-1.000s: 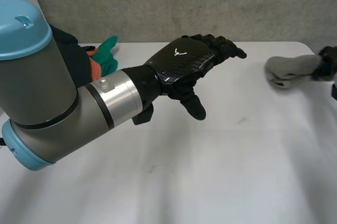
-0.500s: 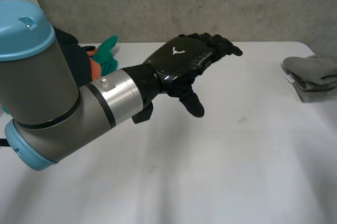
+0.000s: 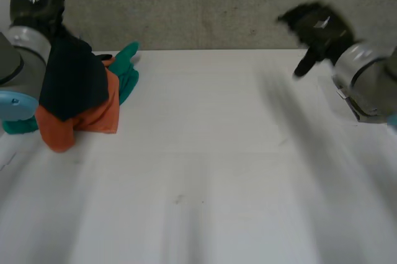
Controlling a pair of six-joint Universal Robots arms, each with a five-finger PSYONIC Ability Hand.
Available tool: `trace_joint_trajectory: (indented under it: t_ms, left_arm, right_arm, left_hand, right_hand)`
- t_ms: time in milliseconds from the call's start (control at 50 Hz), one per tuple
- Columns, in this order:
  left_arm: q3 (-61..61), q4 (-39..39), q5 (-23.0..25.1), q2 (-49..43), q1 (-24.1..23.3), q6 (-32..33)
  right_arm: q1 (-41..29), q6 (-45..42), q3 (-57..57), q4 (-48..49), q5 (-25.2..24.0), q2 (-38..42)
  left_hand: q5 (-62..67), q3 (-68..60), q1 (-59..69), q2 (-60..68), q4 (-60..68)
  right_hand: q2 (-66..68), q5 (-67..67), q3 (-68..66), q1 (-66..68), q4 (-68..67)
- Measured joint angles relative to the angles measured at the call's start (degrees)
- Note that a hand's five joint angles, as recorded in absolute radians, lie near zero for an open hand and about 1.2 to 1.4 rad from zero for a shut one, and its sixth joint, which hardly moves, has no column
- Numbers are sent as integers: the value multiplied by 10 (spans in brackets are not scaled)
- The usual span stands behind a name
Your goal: Fold the laundry.
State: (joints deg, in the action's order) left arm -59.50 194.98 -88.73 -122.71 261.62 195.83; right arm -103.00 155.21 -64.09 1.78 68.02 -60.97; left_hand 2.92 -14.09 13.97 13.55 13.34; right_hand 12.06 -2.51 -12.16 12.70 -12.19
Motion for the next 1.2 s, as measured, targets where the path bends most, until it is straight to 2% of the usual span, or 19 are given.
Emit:
trace_joint_trajectory:
  t_ms: [140, 160, 180, 200, 220, 240, 320, 400, 480, 560, 720, 840, 980, 1020, 1040, 1060, 1080, 1100, 1200]
  left_arm:
    - [68, 35, 20, -156, 54, 97]
    - [77, 44, 27, -176, 61, 103]
    - [84, 52, 34, -195, 67, 106]
    - [90, 58, 41, -208, 70, 108]
    - [95, 65, 48, -221, 73, 108]
    - [99, 73, 56, -233, 75, 108]
    - [101, 99, 66, -248, 70, 103]
    - [76, 134, 45, -206, 44, 89]
    - [24, 175, 17, -119, 14, 56]
    - [-55, 218, -3, 11, -39, -12]
    - [-189, 224, -4, 180, -157, -118]
    - [-262, 194, -2, 188, -253, -131]
    - [-292, 119, -6, 93, -320, -108]
    - [-295, 88, -8, 70, -327, -93]
    - [-296, 76, -9, 62, -328, -87]
    - [-297, 60, -10, 57, -329, -79]
    - [-298, 46, -10, 56, -328, -72]
    - [-300, 35, -11, 58, -327, -67]
    - [-318, -6, -12, 104, -314, -53]
  right_arm:
    - [-32, -63, -163, -37, -2, -42]
    - [-33, -69, -185, -38, -2, -47]
    - [-34, -73, -206, -37, -2, -52]
    - [-34, -75, -222, -35, -2, -57]
    - [-33, -77, -238, -33, -2, -61]
    - [-32, -78, -254, -29, -2, -65]
    - [-27, -80, -296, -6, 0, -82]
    - [-24, -79, -316, 17, 1, -98]
    - [-22, -76, -317, 27, 2, -107]
    - [-21, -71, -310, 30, 4, -119]
    - [-12, -62, -301, 30, 8, -145]
    - [9, -32, -295, 34, 15, -158]
    - [43, 4, -283, 38, 21, -160]
    - [53, 8, -281, 38, 19, -160]
    - [56, 9, -281, 38, 19, -160]
    - [59, 9, -280, 37, 17, -159]
    - [61, 9, -279, 37, 16, -158]
    - [63, 8, -278, 36, 15, -157]
    - [64, 4, -269, 32, 10, -144]
  left_hand:
    - [10, -5, 7, 8, 8]
    - [72, -60, 75, 64, 67]
    - [72, -60, 75, 64, 67]
    - [225, -214, 253, 232, 223]
    - [225, -214, 253, 232, 223]
    - [413, -420, 443, 440, 431]
    - [505, -528, 459, 535, 542]
    - [516, -533, 478, 537, 550]
    - [532, -533, 490, 544, 551]
    - [533, -540, 502, 548, 552]
    - [545, -540, 513, 549, 554]
    - [545, -544, 513, 549, 554]
    - [532, -524, 502, 529, 538]
    - [451, -439, 421, 444, 447]
    - [381, -370, 341, 373, 376]
    - [256, -236, 200, 237, 252]
    - [220, -212, 163, 201, 215]
    - [120, -114, 71, 110, 116]
    - [39, -36, 46, 42, 40]
  right_hand:
    - [0, 0, 0, 0, 0]
    - [0, 0, 0, 0, 0]
    - [0, 0, 0, 0, 0]
    - [0, 0, 0, 0, 0]
    - [0, 0, 0, 0, 0]
    - [0, 0, 0, 0, 0]
    - [0, 0, 0, 0, 0]
    - [0, 0, 0, 0, 0]
    - [0, 0, 0, 0, 0]
    - [0, 0, 0, 0, 0]
    - [0, 0, 0, 0, 0]
    - [0, 0, 0, 0, 0]
    - [0, 0, 0, 0, 0]
    - [0, 0, 0, 0, 0]
    - [0, 0, 0, 0, 0]
    - [0, 0, 0, 0, 0]
    - [0, 0, 0, 0, 0]
    - [0, 0, 0, 0, 0]
    - [0, 0, 0, 0, 0]
